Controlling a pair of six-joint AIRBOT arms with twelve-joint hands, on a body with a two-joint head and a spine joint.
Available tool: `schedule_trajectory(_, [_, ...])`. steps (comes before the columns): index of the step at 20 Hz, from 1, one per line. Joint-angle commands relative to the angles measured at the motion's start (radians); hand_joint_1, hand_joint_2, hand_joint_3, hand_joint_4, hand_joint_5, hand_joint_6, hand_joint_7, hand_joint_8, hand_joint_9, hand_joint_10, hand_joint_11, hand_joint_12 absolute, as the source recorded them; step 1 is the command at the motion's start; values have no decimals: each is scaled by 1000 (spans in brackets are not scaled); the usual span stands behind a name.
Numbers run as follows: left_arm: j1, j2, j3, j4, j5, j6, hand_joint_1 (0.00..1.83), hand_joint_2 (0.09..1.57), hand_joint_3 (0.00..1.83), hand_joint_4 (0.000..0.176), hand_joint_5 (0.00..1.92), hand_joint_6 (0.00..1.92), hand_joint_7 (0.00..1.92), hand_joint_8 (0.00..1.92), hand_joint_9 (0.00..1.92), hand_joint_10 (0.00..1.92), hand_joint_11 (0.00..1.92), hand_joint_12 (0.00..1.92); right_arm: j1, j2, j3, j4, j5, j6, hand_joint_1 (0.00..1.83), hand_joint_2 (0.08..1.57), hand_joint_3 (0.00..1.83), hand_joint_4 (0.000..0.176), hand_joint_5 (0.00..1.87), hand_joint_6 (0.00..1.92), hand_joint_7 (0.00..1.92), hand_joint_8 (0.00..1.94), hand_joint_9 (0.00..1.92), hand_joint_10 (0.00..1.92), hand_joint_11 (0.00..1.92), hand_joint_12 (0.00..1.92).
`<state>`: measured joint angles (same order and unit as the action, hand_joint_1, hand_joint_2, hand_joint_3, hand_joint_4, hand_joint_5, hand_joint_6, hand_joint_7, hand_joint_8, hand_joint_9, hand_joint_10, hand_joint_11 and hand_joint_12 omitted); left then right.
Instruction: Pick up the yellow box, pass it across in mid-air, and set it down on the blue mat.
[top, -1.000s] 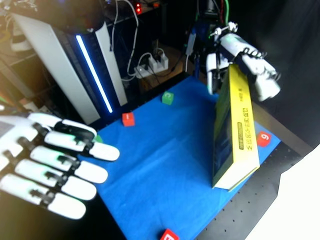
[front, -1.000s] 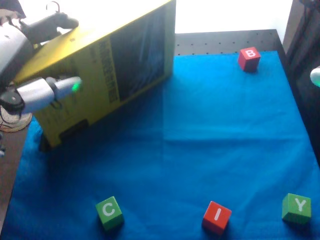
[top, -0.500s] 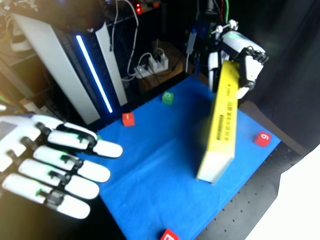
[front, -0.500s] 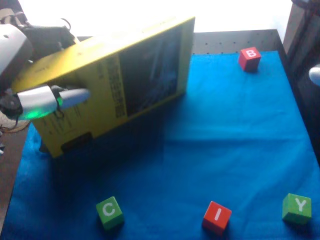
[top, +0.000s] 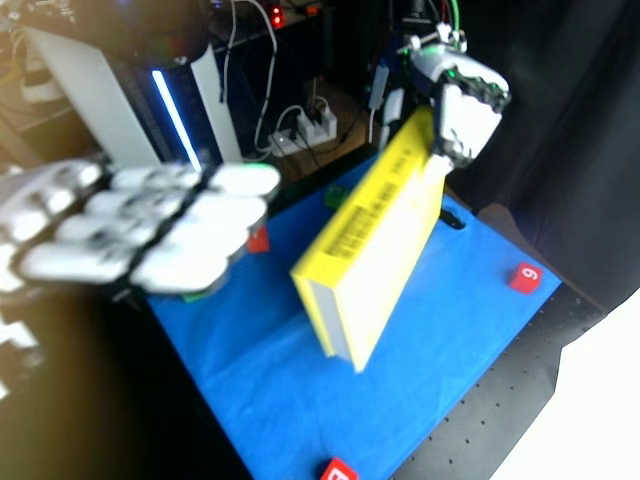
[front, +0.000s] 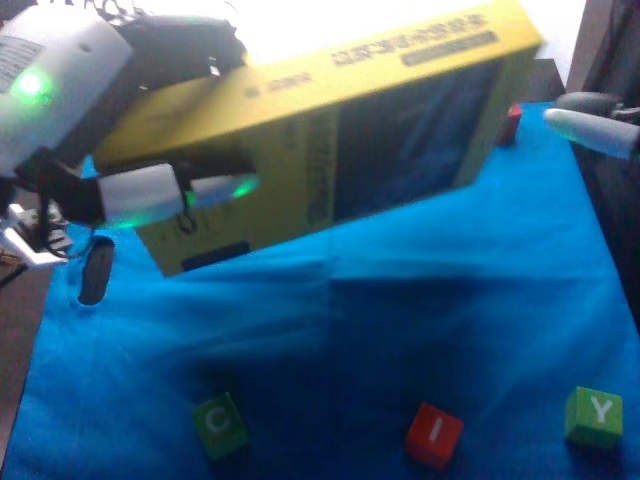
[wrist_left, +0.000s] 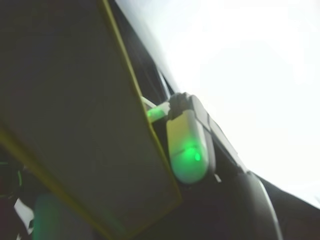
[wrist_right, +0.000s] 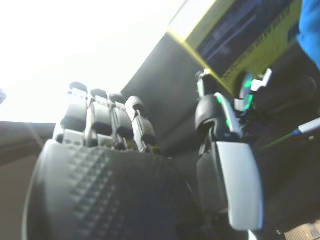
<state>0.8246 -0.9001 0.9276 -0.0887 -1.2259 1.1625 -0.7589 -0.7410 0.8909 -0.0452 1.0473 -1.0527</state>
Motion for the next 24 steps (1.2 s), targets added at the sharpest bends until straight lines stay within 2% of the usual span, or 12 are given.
schedule_trajectory(1, [-21, -7, -1, 23, -129, -12, 1361, 1187, 0, 0, 1176, 1921, 1447, 1921, 1615, 1921, 1674, 1921, 29, -16, 12, 19, 67, -2, 598, 1193, 0, 27, 0, 0, 0, 0, 2, 2, 0, 764])
schedule_trajectory(2, [-24, -10, -1, 33, -131, -16, 1355, 1178, 0, 0, 1197, 1921, 1444, 1921, 1603, 1921, 1656, 1921, 39, -30, 21, 17, 43, -2, 653, 1183, 0, 58, 0, 0, 0, 0, 0, 0, 0, 1218])
schedule_trajectory(3, [-30, -15, 0, 46, -131, -23, 1344, 1173, 0, 0, 1198, 1921, 1434, 1921, 1591, 1921, 1646, 1921, 50, -48, 30, 15, 18, -2, 706, 1167, 0, 69, 0, 0, 0, 0, 0, 0, 0, 1236])
schedule_trajectory(5, [-47, -27, 1, 70, -135, -28, 1272, 1204, 9, 0, 1185, 1921, 1408, 1921, 1555, 1921, 1622, 1921, 63, -74, 47, 15, -36, -2, 598, 1155, 1, 92, 0, 0, 0, 0, 0, 0, 0, 683])
schedule_trajectory(7, [-58, -38, 1, 89, -147, -33, 1311, 1171, 0, 0, 1205, 1921, 1429, 1921, 1551, 1921, 1621, 1921, 67, -97, 58, 15, -67, -2, 610, 1146, 0, 39, 0, 0, 0, 0, 0, 0, 0, 156])
schedule_trajectory(8, [-59, -42, 1, 96, -154, -40, 1297, 1176, 0, 0, 1208, 1921, 1430, 1921, 1551, 1921, 1621, 1921, 68, -107, 63, 15, -79, -2, 582, 1141, 0, 6, 0, 0, 0, 0, 0, 0, 0, 102])
schedule_trajectory(9, [-60, -44, 2, 103, -160, -47, 1331, 1166, 0, 0, 1207, 1921, 1432, 1921, 1579, 1921, 1658, 1921, 71, -116, 69, 15, -90, -2, 596, 1151, 1, 0, 2, 0, 0, 0, 0, 0, 0, 146])
schedule_trajectory(10, [-62, -44, 1, 109, -168, -51, 1351, 1165, 0, 0, 1204, 1921, 1430, 1921, 1587, 1921, 1668, 1921, 77, -123, 75, 15, -106, -2, 653, 1163, 1, 0, 137, 33, 146, 15, 95, 37, 0, 504])
schedule_trajectory(11, [-62, -45, 0, 113, -176, -53, 1309, 1170, 0, 0, 1210, 1921, 1432, 1921, 1587, 1921, 1669, 1921, 85, -130, 81, 15, -126, -2, 859, 1322, 0, 0, 488, 1287, 410, 1171, 415, 1523, 447, 1638])
schedule_trajectory(12, [-62, -44, -1, 115, -185, -53, 1301, 1172, 0, 0, 1212, 1921, 1433, 1921, 1588, 1921, 1669, 1921, 96, -141, 94, 15, -158, -2, 1107, 1262, 0, 0, 609, 1794, 767, 1787, 909, 1841, 992, 1864])
schedule_trajectory(13, [-62, -44, 0, 115, -184, -53, 1319, 1164, 0, 0, 1211, 1921, 1433, 1921, 1589, 1921, 1670, 1921, 109, -149, 108, 15, -175, -2, 1461, 1240, 0, 0, 1232, 1916, 1445, 1935, 1544, 1918, 1626, 1919])
schedule_trajectory(24, [-45, -21, 2, 78, -148, -54, 1302, 1170, 1, 0, 1214, 1921, 1434, 1921, 1588, 1921, 1670, 1921, 218, -149, 134, -37, -252, -2, 1458, 1237, 0, 0, 1159, 1921, 1370, 1941, 1515, 1921, 1600, 1921])
